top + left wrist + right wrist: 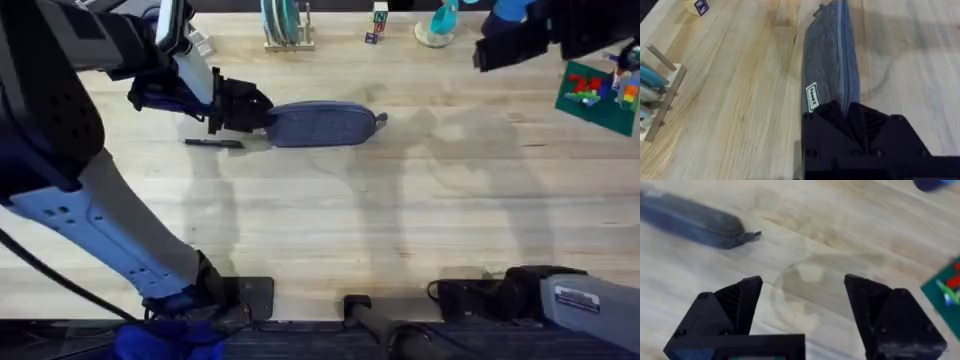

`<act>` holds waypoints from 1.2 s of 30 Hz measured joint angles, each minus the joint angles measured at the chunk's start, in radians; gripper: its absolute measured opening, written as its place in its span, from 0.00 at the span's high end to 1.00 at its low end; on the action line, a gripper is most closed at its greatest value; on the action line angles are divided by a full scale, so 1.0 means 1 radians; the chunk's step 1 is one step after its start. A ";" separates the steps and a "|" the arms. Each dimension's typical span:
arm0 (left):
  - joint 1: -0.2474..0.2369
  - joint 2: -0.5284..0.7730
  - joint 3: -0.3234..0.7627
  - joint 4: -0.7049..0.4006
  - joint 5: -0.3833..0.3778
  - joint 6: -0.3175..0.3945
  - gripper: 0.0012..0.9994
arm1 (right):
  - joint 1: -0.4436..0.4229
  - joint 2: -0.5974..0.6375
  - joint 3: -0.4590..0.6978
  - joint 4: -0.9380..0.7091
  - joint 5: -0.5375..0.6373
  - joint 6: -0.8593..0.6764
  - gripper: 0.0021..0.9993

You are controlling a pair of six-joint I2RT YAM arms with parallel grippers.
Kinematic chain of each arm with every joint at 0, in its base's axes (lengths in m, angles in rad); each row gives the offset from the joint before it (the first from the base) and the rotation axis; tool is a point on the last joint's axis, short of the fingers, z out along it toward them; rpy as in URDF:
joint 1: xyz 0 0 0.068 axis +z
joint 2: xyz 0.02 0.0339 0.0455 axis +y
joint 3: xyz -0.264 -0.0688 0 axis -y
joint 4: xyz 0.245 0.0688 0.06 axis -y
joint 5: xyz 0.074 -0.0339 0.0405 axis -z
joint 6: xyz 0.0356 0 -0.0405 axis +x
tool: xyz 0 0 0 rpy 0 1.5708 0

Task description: Unzip the bag, pick up the pens from the table one at a time and place them inside, then zip the bag closed.

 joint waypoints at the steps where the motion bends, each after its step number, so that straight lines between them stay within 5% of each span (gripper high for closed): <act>1: -0.001 0.000 0.000 0.000 0.000 0.000 0.96 | 0.000 0.010 0.000 0.000 -0.019 -0.030 0.00; 28: -0.016 0.000 0.006 0.002 -0.023 0.000 0.96 | -0.005 0.144 0.000 -0.025 -0.160 -0.492 0.00; 36: -0.017 0.000 0.006 0.002 -0.026 0.000 0.96 | -0.072 0.144 0.000 -0.051 -0.307 -0.559 0.00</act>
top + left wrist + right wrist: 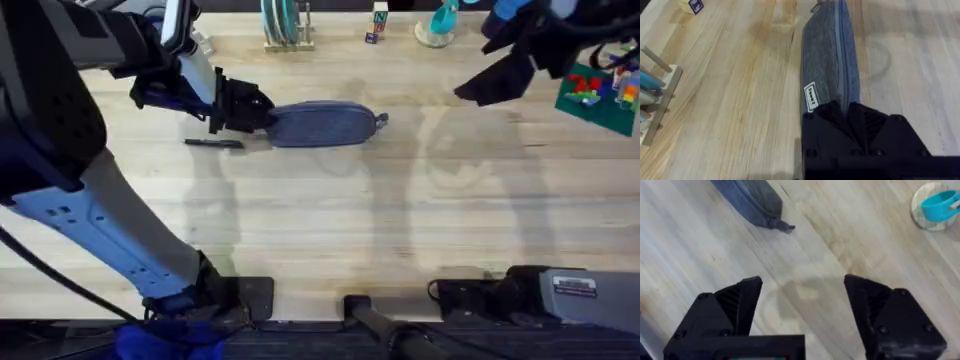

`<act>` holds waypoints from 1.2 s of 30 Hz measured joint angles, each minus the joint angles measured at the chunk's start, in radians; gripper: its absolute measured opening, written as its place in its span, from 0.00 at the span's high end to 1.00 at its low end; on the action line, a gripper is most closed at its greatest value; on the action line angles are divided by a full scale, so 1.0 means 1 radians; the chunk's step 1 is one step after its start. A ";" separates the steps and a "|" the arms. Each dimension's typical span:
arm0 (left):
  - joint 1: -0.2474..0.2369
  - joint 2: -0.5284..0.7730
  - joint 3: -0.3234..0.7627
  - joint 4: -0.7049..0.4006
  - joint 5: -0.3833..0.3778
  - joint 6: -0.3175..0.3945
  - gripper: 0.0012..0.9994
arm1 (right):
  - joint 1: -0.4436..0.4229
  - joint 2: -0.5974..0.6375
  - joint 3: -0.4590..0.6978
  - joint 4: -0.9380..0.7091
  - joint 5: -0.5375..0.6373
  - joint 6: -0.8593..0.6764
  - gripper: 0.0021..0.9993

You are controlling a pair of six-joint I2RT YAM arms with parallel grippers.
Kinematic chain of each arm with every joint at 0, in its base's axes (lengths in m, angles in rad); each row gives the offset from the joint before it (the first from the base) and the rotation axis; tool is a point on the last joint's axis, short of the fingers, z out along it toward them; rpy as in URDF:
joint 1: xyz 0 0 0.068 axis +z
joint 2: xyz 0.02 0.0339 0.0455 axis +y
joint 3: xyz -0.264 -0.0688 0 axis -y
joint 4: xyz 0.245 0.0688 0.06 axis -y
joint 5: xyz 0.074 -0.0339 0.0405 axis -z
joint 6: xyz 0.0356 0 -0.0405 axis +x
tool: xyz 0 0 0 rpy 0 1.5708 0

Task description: Unzip the bag, pick up the pens from the table one at a time and place them inside, then zip the bag closed.

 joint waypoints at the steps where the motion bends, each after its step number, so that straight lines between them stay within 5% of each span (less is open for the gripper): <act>1: 0.000 0.000 0.000 0.000 0.000 0.000 0.96 | -0.016 0.000 0.000 0.000 -0.026 -0.012 0.00; 16: 0.000 0.000 0.000 0.000 0.000 0.000 0.96 | -0.063 0.123 0.001 -0.002 -0.229 -0.187 0.00; 36: 0.000 0.000 0.000 0.000 -0.001 0.000 0.96 | -0.063 0.282 0.003 0.080 -0.361 -0.304 0.00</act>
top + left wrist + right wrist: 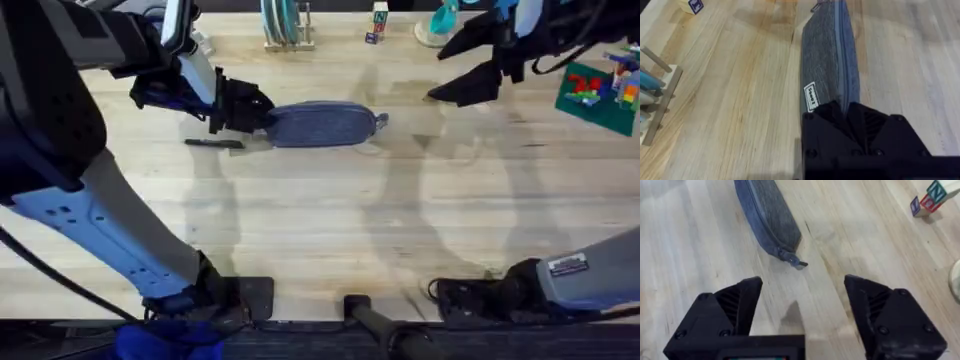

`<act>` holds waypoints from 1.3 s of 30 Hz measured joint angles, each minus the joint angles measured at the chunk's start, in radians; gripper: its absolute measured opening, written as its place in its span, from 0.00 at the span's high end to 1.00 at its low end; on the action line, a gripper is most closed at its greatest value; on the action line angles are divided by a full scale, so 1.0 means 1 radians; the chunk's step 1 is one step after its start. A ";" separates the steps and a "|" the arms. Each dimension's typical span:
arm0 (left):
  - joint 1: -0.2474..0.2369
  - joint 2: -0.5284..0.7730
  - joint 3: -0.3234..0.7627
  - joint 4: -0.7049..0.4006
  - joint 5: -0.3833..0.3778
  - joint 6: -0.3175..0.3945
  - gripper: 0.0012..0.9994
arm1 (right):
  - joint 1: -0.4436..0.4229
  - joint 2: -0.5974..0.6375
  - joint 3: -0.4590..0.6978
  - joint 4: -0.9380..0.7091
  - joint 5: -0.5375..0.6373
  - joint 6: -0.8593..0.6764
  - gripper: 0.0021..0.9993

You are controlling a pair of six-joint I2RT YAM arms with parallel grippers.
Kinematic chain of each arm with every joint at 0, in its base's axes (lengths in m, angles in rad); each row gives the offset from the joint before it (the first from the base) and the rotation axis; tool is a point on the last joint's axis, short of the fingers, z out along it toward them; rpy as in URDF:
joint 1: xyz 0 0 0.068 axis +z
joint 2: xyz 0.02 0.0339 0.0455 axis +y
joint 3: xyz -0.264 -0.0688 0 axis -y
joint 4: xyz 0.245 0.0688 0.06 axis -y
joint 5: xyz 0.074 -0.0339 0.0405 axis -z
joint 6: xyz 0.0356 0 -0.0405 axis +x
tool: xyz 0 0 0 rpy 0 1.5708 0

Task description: Unzip the bag, pick up the pens from the table one at a time and place them inside, then zip the bag closed.

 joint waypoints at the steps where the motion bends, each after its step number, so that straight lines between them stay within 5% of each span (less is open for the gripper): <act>1: 0.000 0.000 0.000 0.000 0.000 0.000 0.96 | 0.000 0.000 0.000 0.003 -0.004 -0.002 0.00; 39: -0.014 0.000 0.005 0.000 -0.023 0.000 0.96 | 0.068 0.246 0.001 0.160 -0.048 0.020 0.00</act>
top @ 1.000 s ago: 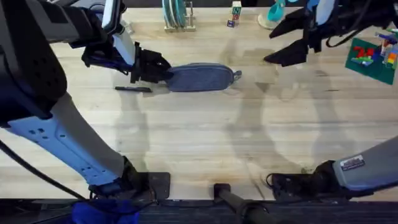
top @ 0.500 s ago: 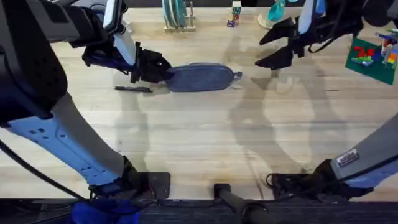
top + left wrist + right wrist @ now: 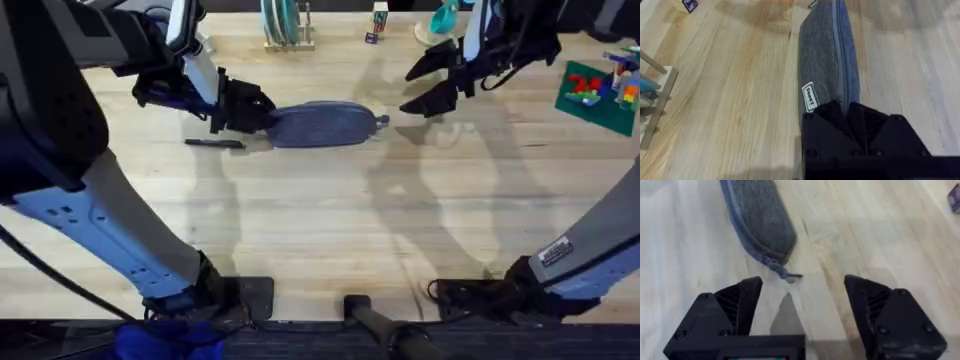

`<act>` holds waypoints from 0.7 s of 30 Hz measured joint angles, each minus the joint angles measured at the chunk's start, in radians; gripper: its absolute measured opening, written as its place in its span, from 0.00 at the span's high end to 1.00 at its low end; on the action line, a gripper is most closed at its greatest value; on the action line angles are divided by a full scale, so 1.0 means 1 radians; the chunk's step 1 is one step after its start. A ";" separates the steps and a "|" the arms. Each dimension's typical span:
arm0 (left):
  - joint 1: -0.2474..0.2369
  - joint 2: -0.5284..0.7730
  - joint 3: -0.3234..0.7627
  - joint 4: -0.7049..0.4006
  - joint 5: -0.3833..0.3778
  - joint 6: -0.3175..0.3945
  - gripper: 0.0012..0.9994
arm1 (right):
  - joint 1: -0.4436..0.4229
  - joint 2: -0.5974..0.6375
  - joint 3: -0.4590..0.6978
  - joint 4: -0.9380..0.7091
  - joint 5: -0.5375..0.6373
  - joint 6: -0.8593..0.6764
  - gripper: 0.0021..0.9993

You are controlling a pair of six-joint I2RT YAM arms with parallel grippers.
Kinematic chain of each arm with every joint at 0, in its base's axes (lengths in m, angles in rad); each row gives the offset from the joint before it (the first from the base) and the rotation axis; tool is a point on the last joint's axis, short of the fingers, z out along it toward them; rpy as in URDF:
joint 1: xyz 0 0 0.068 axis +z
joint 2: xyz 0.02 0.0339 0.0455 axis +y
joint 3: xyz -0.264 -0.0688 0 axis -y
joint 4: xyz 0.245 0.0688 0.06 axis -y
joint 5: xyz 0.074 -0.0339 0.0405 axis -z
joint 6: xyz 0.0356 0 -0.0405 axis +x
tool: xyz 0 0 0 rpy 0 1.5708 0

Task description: Unzip the bag, pick up the pens from the table one at a time and place them inside, then zip the bag closed.

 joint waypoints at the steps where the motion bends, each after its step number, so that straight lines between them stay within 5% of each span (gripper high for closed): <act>1: 0.000 0.000 0.000 0.000 0.000 0.000 0.96 | 0.002 0.000 0.000 -0.007 0.000 0.006 0.00; 21: 0.000 0.000 0.000 0.000 -0.003 0.000 0.96 | 0.082 0.034 0.000 0.031 0.055 0.015 0.00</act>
